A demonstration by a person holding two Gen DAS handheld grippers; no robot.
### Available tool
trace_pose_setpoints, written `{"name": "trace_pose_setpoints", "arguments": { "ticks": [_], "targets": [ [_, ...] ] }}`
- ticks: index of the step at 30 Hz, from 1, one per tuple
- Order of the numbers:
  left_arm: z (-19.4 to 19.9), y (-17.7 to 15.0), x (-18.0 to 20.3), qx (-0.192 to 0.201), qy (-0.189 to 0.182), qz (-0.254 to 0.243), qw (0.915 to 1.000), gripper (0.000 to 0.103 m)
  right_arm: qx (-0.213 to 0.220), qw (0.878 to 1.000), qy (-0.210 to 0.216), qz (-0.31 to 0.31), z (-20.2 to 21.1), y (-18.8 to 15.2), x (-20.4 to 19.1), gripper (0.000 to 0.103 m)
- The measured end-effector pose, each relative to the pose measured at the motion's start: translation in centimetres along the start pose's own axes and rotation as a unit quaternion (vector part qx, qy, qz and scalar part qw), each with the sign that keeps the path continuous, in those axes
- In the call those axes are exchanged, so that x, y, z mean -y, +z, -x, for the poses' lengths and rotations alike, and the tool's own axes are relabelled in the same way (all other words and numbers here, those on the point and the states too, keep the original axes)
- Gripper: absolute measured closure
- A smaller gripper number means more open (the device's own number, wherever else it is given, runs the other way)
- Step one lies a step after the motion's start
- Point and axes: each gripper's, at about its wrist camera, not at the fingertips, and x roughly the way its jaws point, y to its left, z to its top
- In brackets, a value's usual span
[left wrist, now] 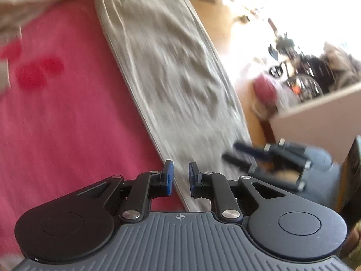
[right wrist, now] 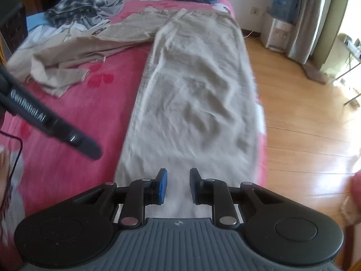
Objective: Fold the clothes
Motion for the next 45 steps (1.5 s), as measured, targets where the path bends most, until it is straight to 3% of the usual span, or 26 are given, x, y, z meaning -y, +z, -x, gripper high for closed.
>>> {"name": "trace_pose_setpoints", "arguments": {
  "ticks": [3, 6, 10, 13, 15, 17, 23, 26, 31, 34, 39, 45],
  "targets": [
    [-1.4, 0.6, -0.9, 0.004, 0.013, 0.005, 0.9999, 0.09, -0.023, 1.0, 0.006, -0.007, -2.7, -0.8, -0.3, 0.08],
    [-2.3, 0.3, -2.4, -0.01, 0.015, 0.007, 0.9998, 0.09, -0.04, 0.998, 0.017, -0.044, -2.1, -5.3, -0.6, 0.079],
    [-2.6, -0.4, -3.3, -0.018, 0.02, -0.004, 0.9996, 0.09, -0.096, 0.987, 0.045, -0.119, 1.9, -13.0, -0.7, 0.079],
    [-2.1, -0.5, -3.3, -0.017, 0.03, -0.02, 0.9992, 0.09, -0.143, 0.985, 0.041, -0.092, 4.8, -16.5, -2.2, 0.079],
    [-1.8, -0.8, -2.7, -0.019, 0.045, -0.04, 0.998, 0.09, -0.165, 0.983, 0.027, -0.069, 5.3, -15.6, -2.7, 0.079],
    [-1.5, -1.2, -2.0, -0.02, 0.058, -0.062, 0.9962, 0.09, -0.123, 0.99, 0.02, -0.066, 5.4, -13.1, -2.7, 0.079],
    [0.3, -3.0, -1.3, -0.02, 0.077, -0.108, 0.991, 0.089, -0.046, 0.997, 0.046, -0.033, 0.1, -6.6, -4.9, 0.079],
    [1.2, -2.8, -2.2, -0.006, 0.077, -0.106, 0.9914, 0.089, -0.061, 0.998, 0.03, -0.006, -0.4, -9.2, -5.7, 0.079],
    [0.9, -1.6, -3.7, 0.003, 0.092, -0.084, 0.9922, 0.09, -0.116, 0.99, 0.056, -0.065, 4.7, -17.1, -4.6, 0.079],
    [0.8, -1.3, -3.6, 0.004, 0.103, -0.082, 0.9912, 0.09, -0.132, 0.985, 0.05, -0.103, 7.4, -18.0, -3.3, 0.08],
    [1.4, -2.0, -2.4, 0.0, 0.106, -0.083, 0.9909, 0.089, -0.043, 0.993, 0.005, -0.106, 8.2, -11.1, -0.2, 0.079],
    [2.8, -2.7, -1.7, 0.015, 0.097, -0.098, 0.9904, 0.087, 0.014, 0.996, -0.03, -0.08, -0.2, 0.8, 3.7, 0.079]
  ]
}}
